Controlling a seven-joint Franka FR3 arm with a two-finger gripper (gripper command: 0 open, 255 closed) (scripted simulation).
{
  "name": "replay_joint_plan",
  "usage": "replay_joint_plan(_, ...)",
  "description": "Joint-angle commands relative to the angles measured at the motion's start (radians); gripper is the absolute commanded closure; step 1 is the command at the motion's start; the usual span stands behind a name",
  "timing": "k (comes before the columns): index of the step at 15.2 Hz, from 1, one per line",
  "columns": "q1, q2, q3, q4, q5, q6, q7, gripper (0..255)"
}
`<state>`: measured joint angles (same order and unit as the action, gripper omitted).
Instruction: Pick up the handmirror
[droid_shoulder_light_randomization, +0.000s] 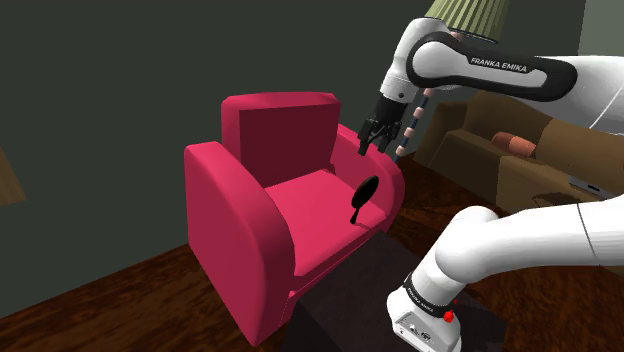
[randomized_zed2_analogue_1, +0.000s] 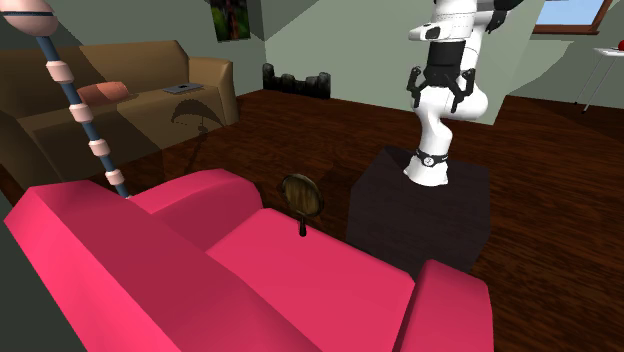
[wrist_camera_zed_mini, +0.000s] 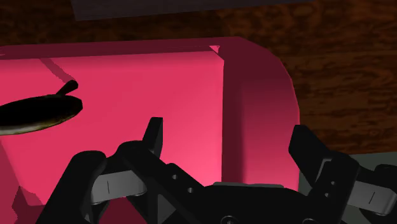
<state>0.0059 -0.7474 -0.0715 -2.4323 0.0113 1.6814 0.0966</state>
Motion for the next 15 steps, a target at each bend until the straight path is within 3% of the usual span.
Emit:
replay_joint_plan(1, 0.000, 0.000, 0.000, 0.000, 0.000, 0.000, 0.000, 0)
replay_joint_plan(15, -0.168, 0.424, -0.077, 0.072, 0.007, 0.359, 0.293, 0)
